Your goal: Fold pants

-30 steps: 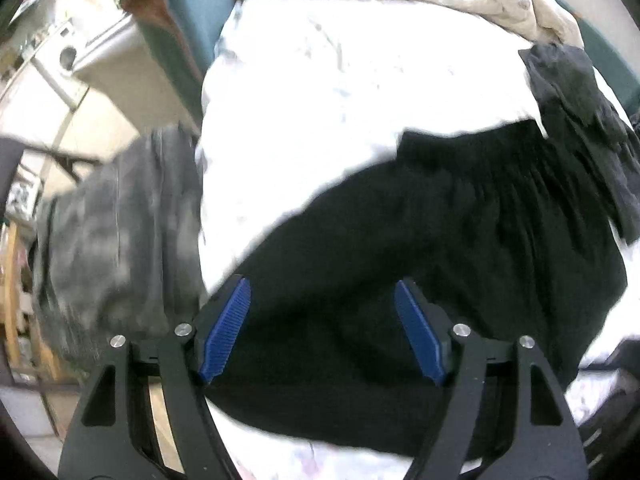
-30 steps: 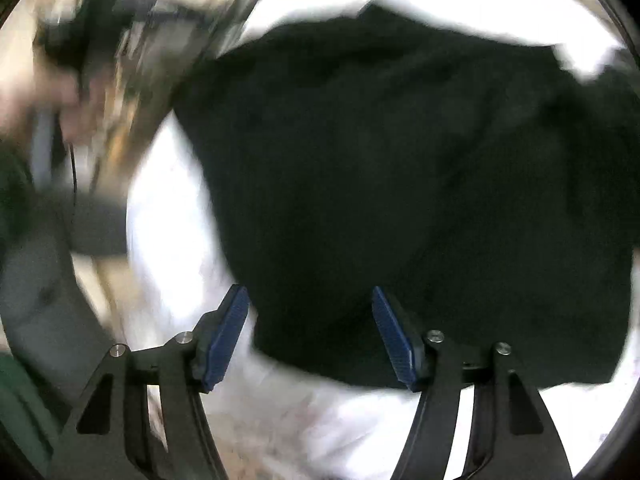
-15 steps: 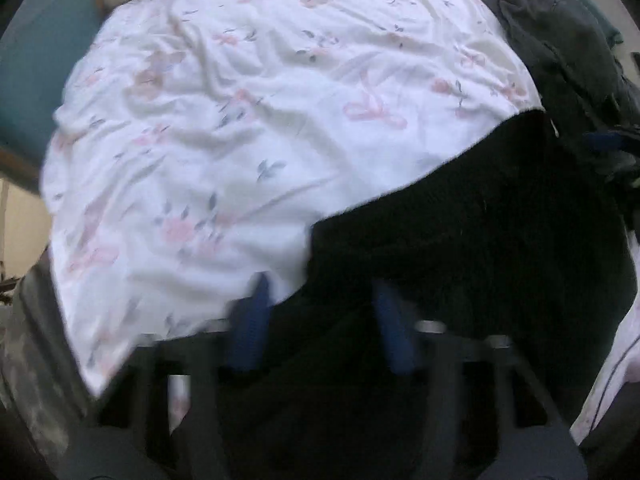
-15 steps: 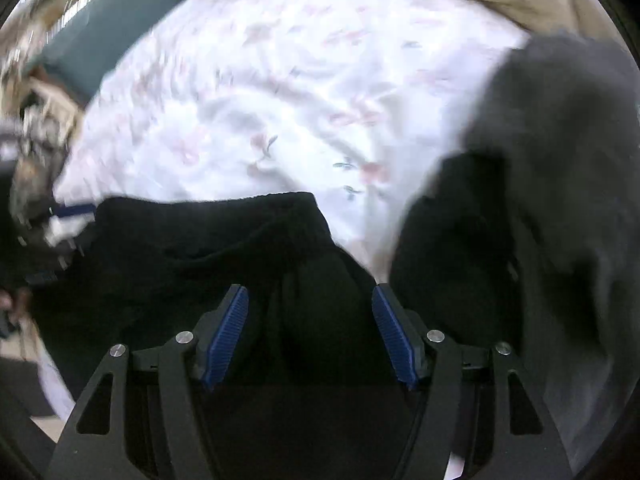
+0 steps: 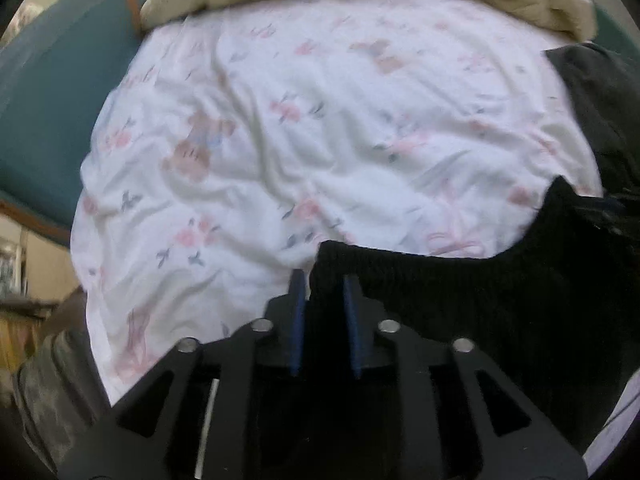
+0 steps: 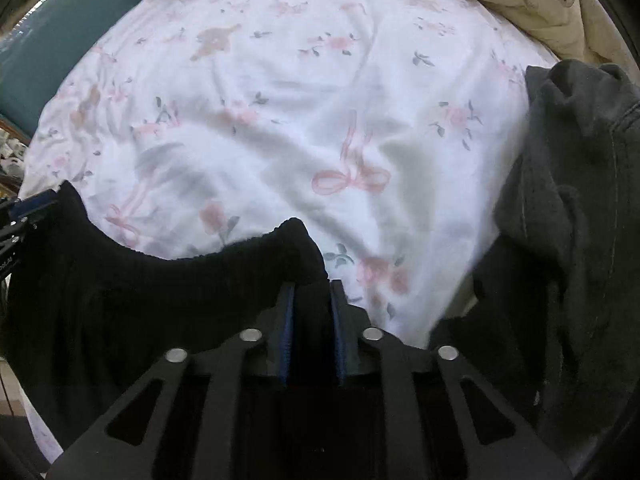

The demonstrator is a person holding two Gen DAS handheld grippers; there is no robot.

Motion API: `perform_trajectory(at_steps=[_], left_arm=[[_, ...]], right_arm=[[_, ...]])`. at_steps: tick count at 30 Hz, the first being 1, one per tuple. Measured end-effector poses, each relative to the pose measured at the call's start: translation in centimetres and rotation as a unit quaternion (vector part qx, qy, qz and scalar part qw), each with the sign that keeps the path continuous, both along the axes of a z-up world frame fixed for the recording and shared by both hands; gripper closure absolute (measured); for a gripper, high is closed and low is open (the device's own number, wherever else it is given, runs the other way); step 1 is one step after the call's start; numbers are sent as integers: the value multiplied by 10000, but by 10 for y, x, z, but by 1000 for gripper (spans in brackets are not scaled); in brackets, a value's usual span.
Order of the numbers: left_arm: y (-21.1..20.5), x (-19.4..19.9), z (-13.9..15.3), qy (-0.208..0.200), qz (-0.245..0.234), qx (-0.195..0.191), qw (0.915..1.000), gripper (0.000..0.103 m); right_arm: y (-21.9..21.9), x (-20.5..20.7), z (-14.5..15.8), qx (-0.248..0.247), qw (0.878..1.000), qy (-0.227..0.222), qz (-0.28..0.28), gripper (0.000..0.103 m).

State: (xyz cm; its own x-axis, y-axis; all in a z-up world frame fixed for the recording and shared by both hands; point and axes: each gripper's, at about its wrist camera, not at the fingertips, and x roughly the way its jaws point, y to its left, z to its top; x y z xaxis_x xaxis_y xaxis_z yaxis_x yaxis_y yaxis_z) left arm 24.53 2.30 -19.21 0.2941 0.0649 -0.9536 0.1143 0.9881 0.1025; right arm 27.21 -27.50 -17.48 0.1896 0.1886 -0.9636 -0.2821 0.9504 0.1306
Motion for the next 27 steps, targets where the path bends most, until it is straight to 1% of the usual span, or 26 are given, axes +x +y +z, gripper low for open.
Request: perform_trajectory(at_steps=[1, 2, 3, 4, 5, 7, 9, 11, 12, 13, 14, 16, 18, 20, 21, 22, 24, 25, 27], left_arm=[[1, -1, 4, 18, 92, -53, 9999, 74], [1, -3, 10, -29, 140, -136, 9998, 55], [3, -8, 18, -96, 194, -217, 9995, 44], [7, -16, 29, -215, 290, -304, 9989, 25], [9, -22, 37, -294, 352, -366, 9983, 20], [18, -43, 57, -383, 498, -526, 9966, 20], [25, -61, 72, -429, 637, -697, 9946, 20], [28, -85, 86, -533, 793, -844, 9918, 20], [27, -100, 93, -601, 870, -898, 9903, 20], [25, -110, 96, -631, 903, -942, 9894, 20], [25, -117, 97, -633, 915, -998, 9888, 20], [18, -133, 97, -596, 951, -1167, 9868, 20], [13, -142, 94, -582, 972, -1265, 9855, 20], [8, -152, 89, -578, 987, -1258, 9854, 20], [5, -155, 85, -603, 965, -1233, 9858, 20], [2, -157, 81, -632, 928, -1176, 9867, 20], [-7, -158, 68, -480, 782, -987, 9909, 20], [-9, -159, 63, -387, 702, -976, 9920, 20], [-11, -161, 55, -301, 689, -921, 9929, 20]], right_arm=[[-3, -1, 4, 52, 10000, -7, -29, 70], [-8, -4, 12, 163, 9998, -8, -76, 58], [-19, -9, 24, 315, 9994, -73, -159, 52], [-30, -16, 37, 431, 9986, -178, -241, 47], [-40, -24, 51, 546, 9976, -284, -316, 47], [-62, -50, 75, 832, 9947, -403, -450, 46], [-96, -86, 99, 1149, 9892, -539, -735, 42], [-128, -127, 111, 1452, 9810, -607, -1134, 31], [-125, -136, 105, 1528, 9776, -609, -1313, 29], [-140, -156, 103, 1611, 9721, -597, -1594, 25], [-153, -169, 99, 1628, 9688, -536, -1790, 24], [-182, -201, 79, 1585, 9593, -258, -2321, 24], [-203, -223, 48, 1402, 9469, 82, -2894, 24], [-215, -232, 25, 1134, 9393, 266, -3228, 24], [-222, -234, 13, 983, 9391, 388, -3270, 24], [-221, -232, 7, 995, 9392, 440, -3256, 24], [-219, -228, -5, 1191, 9399, 628, -3139, 25], [-214, -224, -7, 1238, 9428, 662, -3023, 26], [-201, -218, -9, 1088, 9525, 614, -2777, 27]])
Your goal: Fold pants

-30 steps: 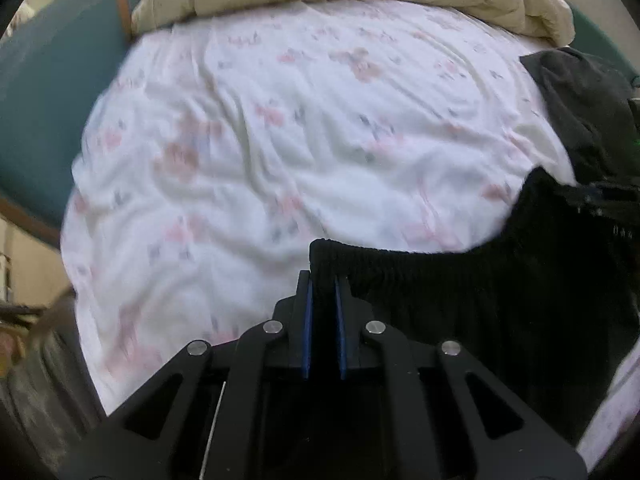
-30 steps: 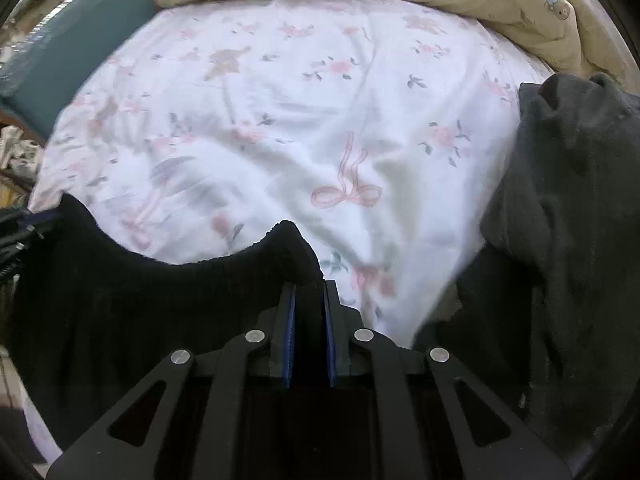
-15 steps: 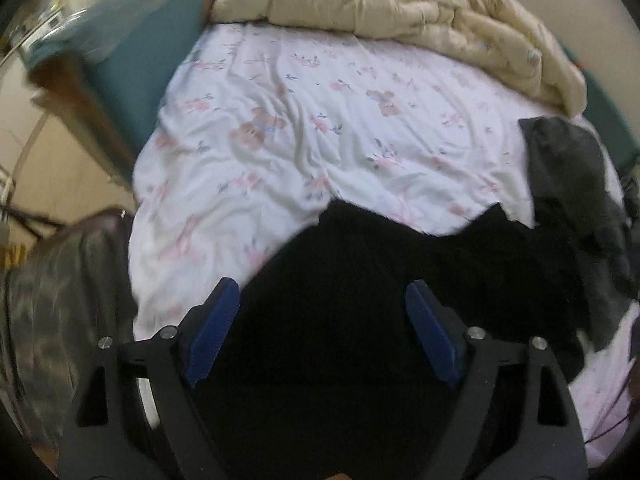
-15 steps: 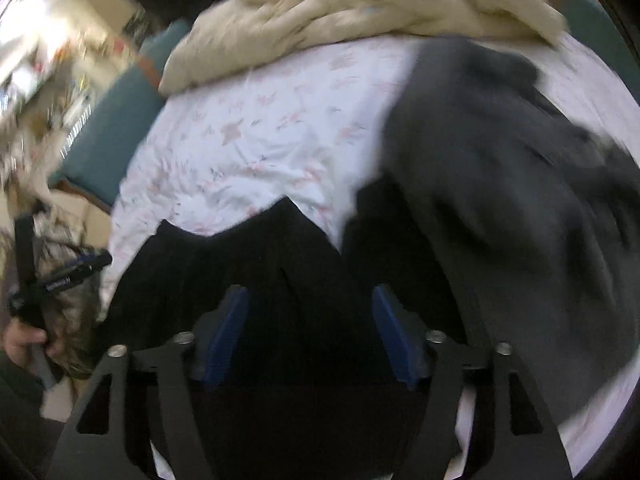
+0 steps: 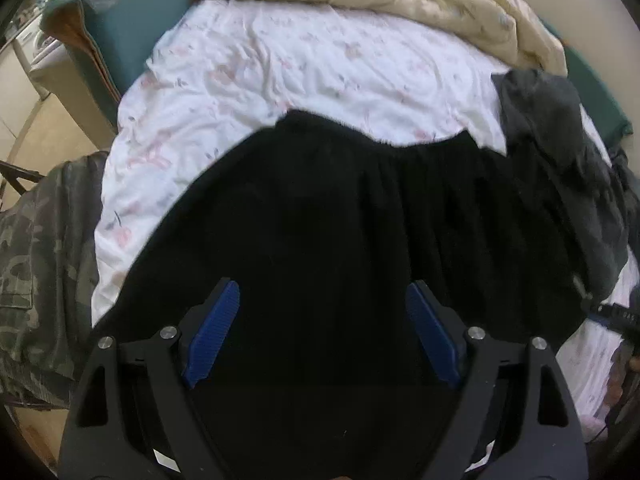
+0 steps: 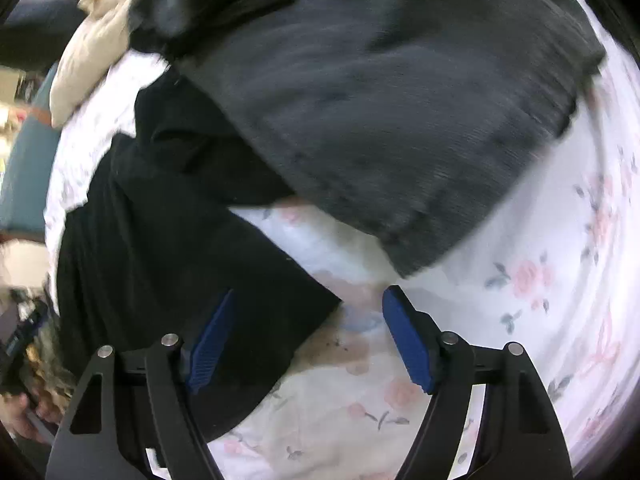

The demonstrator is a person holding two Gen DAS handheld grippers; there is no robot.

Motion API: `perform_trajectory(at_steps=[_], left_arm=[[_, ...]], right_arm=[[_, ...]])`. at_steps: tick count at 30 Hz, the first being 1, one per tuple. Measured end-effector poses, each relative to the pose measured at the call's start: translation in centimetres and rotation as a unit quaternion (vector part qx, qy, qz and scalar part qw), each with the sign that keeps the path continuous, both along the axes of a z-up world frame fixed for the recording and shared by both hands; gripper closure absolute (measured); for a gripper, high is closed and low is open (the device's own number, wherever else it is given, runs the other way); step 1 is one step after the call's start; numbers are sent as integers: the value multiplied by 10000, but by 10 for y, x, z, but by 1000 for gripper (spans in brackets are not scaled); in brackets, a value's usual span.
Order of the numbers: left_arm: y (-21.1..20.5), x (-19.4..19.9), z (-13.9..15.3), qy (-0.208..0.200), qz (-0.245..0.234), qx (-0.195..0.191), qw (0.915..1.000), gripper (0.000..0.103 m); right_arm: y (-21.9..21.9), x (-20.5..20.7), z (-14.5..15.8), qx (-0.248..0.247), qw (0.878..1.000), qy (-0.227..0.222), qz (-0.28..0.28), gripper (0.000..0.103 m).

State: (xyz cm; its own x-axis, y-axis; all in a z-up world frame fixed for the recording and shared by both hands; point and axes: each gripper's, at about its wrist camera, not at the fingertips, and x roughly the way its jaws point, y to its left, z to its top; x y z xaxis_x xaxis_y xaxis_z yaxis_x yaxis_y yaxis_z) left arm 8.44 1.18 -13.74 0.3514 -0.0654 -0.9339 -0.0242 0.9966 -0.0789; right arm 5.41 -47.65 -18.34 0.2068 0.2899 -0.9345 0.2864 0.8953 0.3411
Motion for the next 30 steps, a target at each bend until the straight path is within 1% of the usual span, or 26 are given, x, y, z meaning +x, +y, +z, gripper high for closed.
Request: perform_trajectory(at_steps=[2, 4, 6, 7, 8, 9, 11, 12, 15, 17, 20, 22, 24, 26, 27, 28, 29, 30], left_arm=[[0, 1, -3, 45, 20, -107, 9999, 20], [0, 3, -2, 15, 57, -274, 9996, 20], [1, 4, -1, 8, 108, -293, 9995, 20], [2, 4, -1, 2, 119, -310, 9994, 20], [2, 5, -1, 3, 131, -308, 9994, 20], [2, 5, -2, 13, 133, -305, 9994, 20], [0, 5, -3, 58, 105, -315, 9994, 20], [0, 4, -2, 74, 94, -317, 9994, 20], [-1, 6, 1, 121, 23, -361, 9993, 20], [-4, 13, 4, 159, -59, -324, 9993, 20], [-16, 38, 12, 138, -18, -190, 9997, 20], [-35, 62, 15, 272, -11, -239, 9993, 20], [-63, 89, 16, 409, -61, -313, 9987, 21], [-102, 113, 15, 478, -133, -279, 9984, 22], [-115, 120, 14, 495, -150, -278, 9983, 21], [-134, 129, 10, 530, -182, -300, 9980, 22], [-148, 135, 6, 552, -214, -321, 9977, 21], [-161, 142, 0, 572, -241, -332, 9975, 22]], right_arm=[[8, 4, -3, -160, 9997, 31, 161, 36], [16, 6, -8, -430, 9985, 95, 332, 44], [17, 7, -9, -573, 9973, 101, 458, 48], [18, 8, -9, -626, 9968, 66, 494, 69], [19, 8, -9, -655, 9965, 78, 522, 97], [21, 9, -8, -588, 9968, 83, 541, 99], [25, 7, 1, -535, 9968, -59, 599, 100], [31, 6, 11, -555, 9957, -213, 709, 100], [42, -6, 39, -466, 9943, -494, 817, 101], [58, -18, 61, -408, 9912, -740, 1017, 101], [94, -38, 78, -401, 9835, -913, 1509, 101], [112, -44, 80, -386, 9788, -930, 1782, 101], [127, -51, 78, -340, 9741, -873, 2058, 101], [133, -56, 72, -246, 9704, -801, 2263, 101], [136, -55, 69, -118, 9689, -770, 2347, 101], [132, -53, 68, 87, 9703, -703, 2314, 101], [129, -50, 64, 430, 9729, -579, 2196, 101], [125, -50, 62, 554, 9739, -482, 2146, 101]])
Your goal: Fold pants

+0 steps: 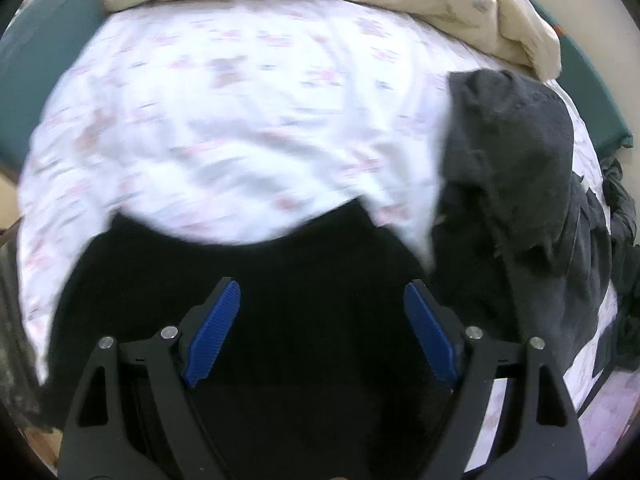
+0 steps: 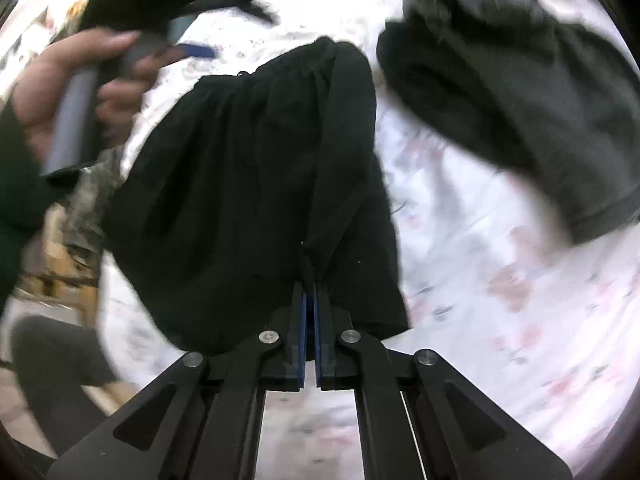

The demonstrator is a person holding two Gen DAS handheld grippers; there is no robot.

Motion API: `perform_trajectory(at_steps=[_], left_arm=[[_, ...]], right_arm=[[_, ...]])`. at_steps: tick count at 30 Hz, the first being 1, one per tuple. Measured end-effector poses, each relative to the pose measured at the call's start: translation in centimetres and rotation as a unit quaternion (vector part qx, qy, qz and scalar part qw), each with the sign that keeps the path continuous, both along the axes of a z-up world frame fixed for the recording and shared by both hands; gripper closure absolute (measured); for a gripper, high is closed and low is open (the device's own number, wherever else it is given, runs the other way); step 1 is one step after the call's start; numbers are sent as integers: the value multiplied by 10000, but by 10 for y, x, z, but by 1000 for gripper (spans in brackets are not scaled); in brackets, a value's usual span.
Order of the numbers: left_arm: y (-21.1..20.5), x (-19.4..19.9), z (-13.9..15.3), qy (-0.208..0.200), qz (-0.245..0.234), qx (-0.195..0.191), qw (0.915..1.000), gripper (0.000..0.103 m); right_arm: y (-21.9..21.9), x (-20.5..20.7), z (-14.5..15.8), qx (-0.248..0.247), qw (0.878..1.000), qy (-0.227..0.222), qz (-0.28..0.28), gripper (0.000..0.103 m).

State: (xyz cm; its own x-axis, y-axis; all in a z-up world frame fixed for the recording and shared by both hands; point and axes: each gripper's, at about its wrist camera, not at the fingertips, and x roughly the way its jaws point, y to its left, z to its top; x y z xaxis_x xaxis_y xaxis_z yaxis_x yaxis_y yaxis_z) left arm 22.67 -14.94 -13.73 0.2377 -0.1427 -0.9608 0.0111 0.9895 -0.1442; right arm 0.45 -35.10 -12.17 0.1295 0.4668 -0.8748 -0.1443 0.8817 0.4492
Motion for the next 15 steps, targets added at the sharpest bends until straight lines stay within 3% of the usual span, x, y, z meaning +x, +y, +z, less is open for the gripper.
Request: perform_trajectory(at_steps=[5, 9, 10, 13, 15], left_arm=[[-47, 27, -39, 309, -22, 22, 9995, 28], [-69, 32, -51, 88, -307, 588, 9978, 30], [-72, 33, -56, 91, -363, 796, 9961, 33], [-79, 34, -72, 207, -642, 1198, 9905, 59], [-83, 32, -75, 159, -853, 1356, 9870, 64]], right_arm=[[17, -4, -9, 98, 9986, 260, 448, 101], [40, -8, -14, 15, 9956, 328, 881, 101], [42, -7, -14, -11, 9953, 336, 906, 101], [47, -7, -14, -51, 9946, 309, 990, 101], [49, -7, -15, -74, 9946, 300, 992, 101]])
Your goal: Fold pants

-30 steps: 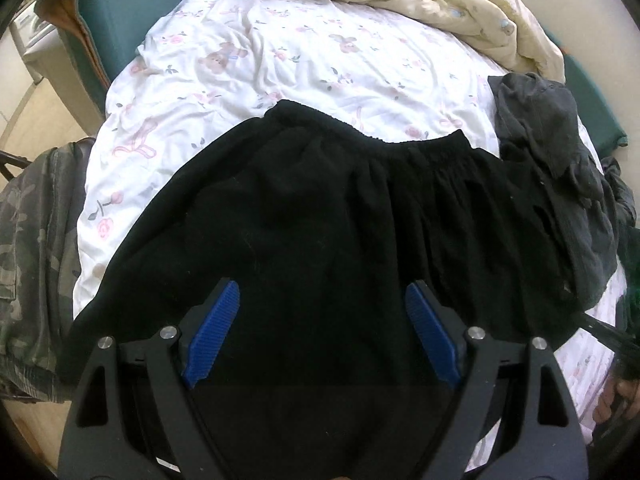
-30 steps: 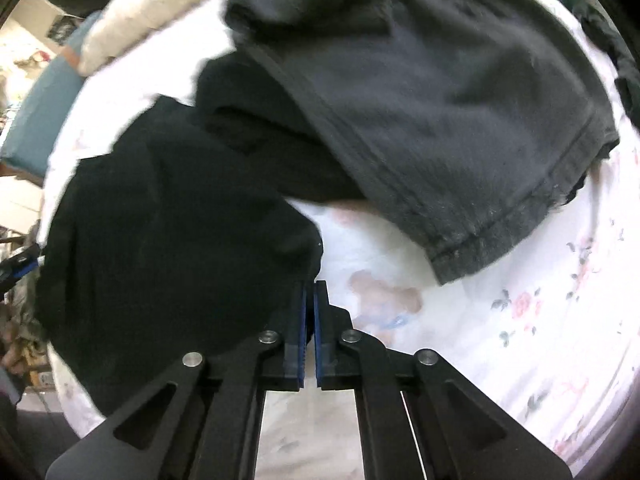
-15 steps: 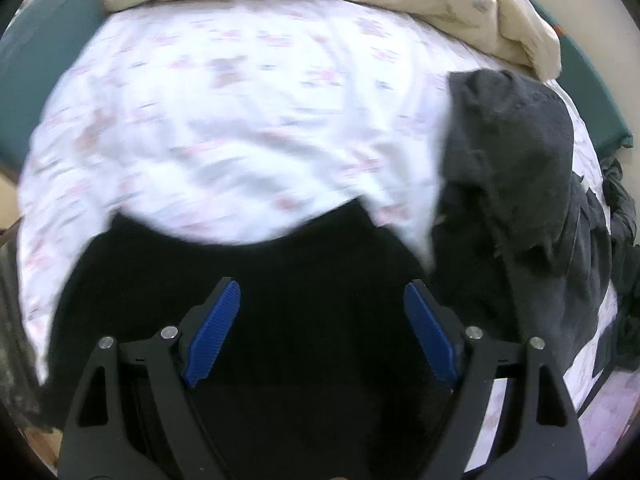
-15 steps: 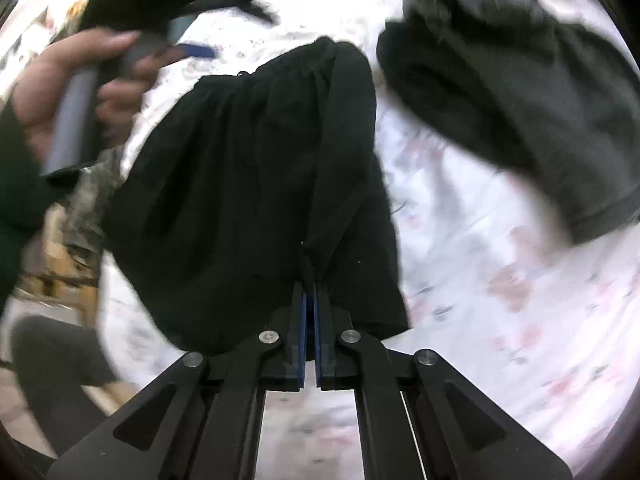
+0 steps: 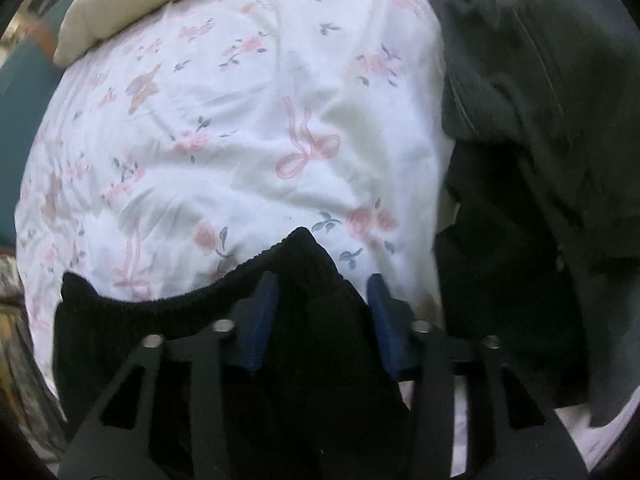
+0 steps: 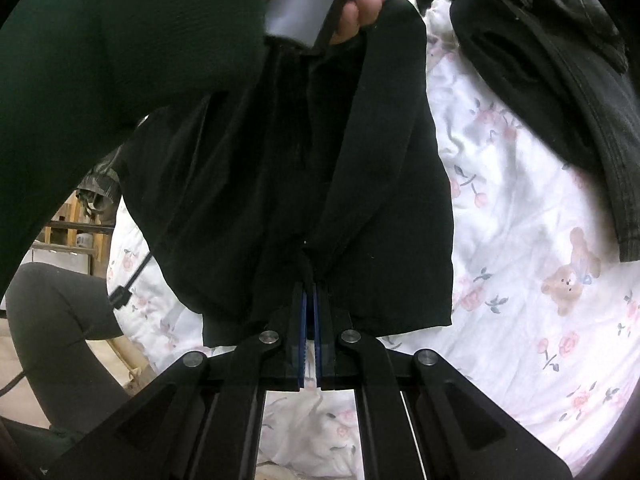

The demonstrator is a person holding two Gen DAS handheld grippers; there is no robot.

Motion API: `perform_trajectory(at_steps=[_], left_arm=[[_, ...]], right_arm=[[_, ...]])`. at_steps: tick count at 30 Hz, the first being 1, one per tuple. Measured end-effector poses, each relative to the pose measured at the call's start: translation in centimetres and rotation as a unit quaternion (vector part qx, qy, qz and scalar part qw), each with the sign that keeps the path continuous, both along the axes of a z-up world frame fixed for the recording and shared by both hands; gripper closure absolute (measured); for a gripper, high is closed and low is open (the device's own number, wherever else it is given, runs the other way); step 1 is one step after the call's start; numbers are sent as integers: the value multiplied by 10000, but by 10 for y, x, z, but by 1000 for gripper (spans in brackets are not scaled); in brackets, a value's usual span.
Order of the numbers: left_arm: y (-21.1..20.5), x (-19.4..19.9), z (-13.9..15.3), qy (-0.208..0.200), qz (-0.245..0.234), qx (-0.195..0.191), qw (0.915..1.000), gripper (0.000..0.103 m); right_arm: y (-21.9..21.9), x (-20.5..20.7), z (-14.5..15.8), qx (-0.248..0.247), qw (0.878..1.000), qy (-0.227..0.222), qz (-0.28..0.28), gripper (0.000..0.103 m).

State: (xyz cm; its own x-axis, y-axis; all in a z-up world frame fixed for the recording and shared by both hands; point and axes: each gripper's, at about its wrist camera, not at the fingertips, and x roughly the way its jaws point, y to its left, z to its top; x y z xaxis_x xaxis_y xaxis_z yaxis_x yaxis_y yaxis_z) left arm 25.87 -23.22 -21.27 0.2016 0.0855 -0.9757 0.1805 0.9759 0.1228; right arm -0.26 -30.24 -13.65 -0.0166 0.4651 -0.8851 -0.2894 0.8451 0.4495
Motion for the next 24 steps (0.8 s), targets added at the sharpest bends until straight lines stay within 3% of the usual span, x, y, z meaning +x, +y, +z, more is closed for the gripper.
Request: perform_trajectory(at_steps=[2, 5, 9, 17, 21, 24], left_arm=[[-1, -2, 2, -135, -149, 67, 9998, 69], [5, -5, 12, -180, -319, -91, 9993, 90], [19, -14, 36, -483, -509, -176, 9974, 91], [62, -17, 94, -661, -356, -694, 9948, 93], [102, -22, 128, -700, -344, -899, 9929, 94], [134, -25, 144, -709, -332, -828, 9935, 94]], right_arm=[[2, -1, 2, -4, 10000, -50, 8, 101], [8, -5, 6, 62, 9999, -132, 24, 101], [10, -9, 16, 92, 9991, -416, -12, 101], [25, -31, 48, 378, 9937, -1050, -66, 101], [48, -52, 87, 746, 9824, -1712, 25, 101], [86, -66, 113, 1071, 9719, -2077, 286, 101]])
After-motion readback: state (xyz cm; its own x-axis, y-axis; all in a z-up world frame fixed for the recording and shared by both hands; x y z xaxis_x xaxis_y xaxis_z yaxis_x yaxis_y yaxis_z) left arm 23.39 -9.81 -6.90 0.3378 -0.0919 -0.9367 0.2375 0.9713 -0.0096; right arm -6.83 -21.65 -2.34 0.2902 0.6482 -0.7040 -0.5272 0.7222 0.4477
